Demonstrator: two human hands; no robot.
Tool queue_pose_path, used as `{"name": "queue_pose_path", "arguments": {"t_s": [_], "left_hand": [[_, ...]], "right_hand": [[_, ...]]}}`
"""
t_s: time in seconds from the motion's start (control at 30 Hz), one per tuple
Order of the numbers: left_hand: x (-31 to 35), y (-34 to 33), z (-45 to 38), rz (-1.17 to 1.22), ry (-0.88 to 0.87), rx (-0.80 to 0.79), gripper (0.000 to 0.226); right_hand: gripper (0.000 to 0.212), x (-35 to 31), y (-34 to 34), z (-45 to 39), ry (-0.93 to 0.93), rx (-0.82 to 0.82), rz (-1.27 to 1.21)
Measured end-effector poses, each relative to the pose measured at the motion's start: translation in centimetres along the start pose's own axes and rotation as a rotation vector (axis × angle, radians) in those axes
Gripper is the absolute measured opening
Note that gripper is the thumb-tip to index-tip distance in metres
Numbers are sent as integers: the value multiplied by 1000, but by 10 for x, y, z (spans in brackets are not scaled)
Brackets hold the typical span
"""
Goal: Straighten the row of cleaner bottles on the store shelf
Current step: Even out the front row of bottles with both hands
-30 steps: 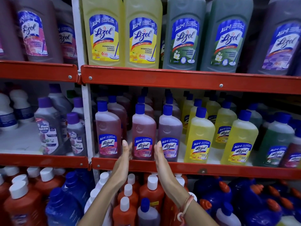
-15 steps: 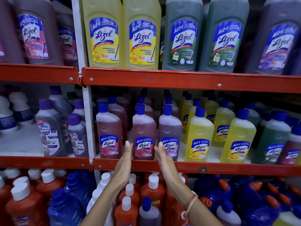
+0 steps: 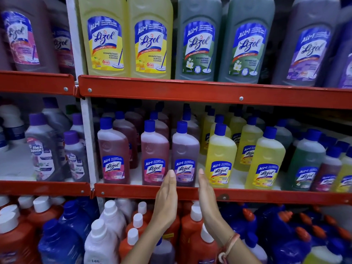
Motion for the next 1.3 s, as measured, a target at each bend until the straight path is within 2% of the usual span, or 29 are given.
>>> {"name": "queue_pose_path", "arguments": {"t_s": [0.07,0.1,0.2,0.3,0.47,0.63,0.77,1.07,1.13,1.23,1.3], "left_hand": [[2,-8,-5,-14,19,1,74],[3,-12,-7,-16,28,7,86],[0,-19,-14,18,60,63,110],[0,-19,-16,51,62,127,102],[-13,-17,-21,183,136,167,124],[-10,-24,-18,182,137,143,132],[-8,-26,-18,186,132,133,135],[-14,-24,-20,148,145,126,122],[-12,-24,-16,148,92,139,105],[-17,-30,-12,184,-13,215,67],[-20,-40,-12,198,-40,199,57]], "right_hand": [[95,12,-2,-9,-14,-14,0],[100,21,-2,-16,-25,-23,-15],[94,27,-3,-23,-47,-59,-38],[86,13,-2,-16,-43,-96,-73],[62,6,10,-13,-84,-133,-92],[88,13,18,-18,-53,-99,-94],[91,21,26,-27,-85,-128,-105],[79,18,32,-25,-84,-148,-63],[77,11,40,-21,-58,-77,-7],[36,7,59,-16,37,104,-26],[34,8,75,-17,72,237,-32]]}}
Point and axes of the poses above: each hand's wrist, its own z-axis away from the middle knuckle, its own y-axis out of the back of the hand, x = y × z, the point moved 1 cm from there along -z, towards the middle knuckle, and after that the axes turned 2 degrees about -x, right-handed, at the moved point
